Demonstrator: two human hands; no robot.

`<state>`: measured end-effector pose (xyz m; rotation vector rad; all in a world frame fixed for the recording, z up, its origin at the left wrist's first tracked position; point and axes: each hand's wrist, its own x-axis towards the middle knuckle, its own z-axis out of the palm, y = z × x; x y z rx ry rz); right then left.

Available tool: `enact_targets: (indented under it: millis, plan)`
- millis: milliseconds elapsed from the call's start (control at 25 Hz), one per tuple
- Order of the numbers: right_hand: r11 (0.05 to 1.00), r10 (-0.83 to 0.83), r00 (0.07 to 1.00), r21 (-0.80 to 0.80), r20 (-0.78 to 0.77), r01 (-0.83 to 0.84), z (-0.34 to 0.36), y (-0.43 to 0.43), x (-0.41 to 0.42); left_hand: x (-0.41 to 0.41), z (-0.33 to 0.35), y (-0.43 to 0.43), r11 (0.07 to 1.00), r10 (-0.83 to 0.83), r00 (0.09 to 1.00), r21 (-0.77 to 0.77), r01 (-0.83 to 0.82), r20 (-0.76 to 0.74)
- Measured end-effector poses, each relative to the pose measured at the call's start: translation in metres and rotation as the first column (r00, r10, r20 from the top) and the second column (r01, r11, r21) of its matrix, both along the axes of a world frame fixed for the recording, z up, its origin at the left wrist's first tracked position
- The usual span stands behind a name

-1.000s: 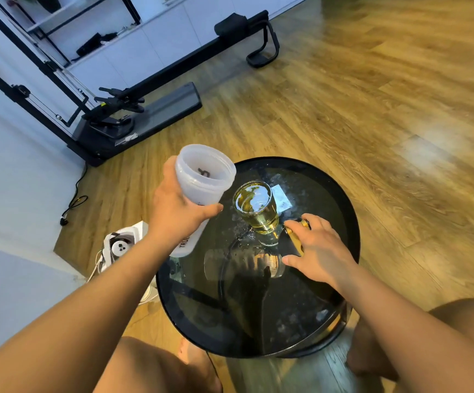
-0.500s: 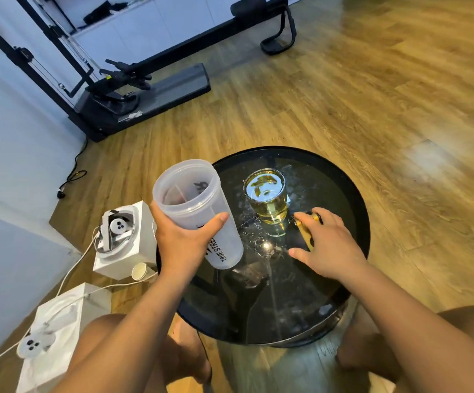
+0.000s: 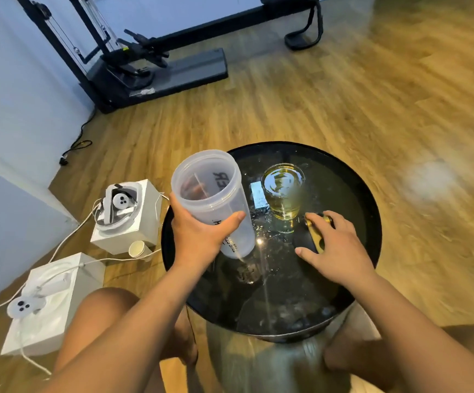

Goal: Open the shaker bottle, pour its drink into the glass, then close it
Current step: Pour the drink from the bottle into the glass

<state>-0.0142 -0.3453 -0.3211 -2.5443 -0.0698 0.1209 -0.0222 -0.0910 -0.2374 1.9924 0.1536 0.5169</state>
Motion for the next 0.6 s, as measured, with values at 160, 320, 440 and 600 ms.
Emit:
enact_targets:
  millis: [160,320,440,600]
  plan:
    - [1.0,-0.009,1.0,0.003,0.025,0.009,-0.002,0.002,-0.005,0.0,-0.003,0.0,1.0,-0.01,1.0,-0.018,0.01,0.009]
    - [0.999,-0.019,1.0,0.034,0.011,0.019,0.0,0.005,-0.009,-0.001,-0.001,0.003,0.999,-0.042,0.999,-0.025,0.042,0.0]
    - [0.994,-0.021,1.0,0.107,0.006,0.02,0.006,0.008,-0.018,-0.003,0.002,0.003,0.999,-0.042,0.999,-0.021,0.042,-0.023]
    - [0.966,-0.139,0.988,0.228,0.062,0.121,0.019,0.007,-0.039,-0.004,0.003,0.005,0.998,-0.054,0.997,-0.028,0.052,-0.05]
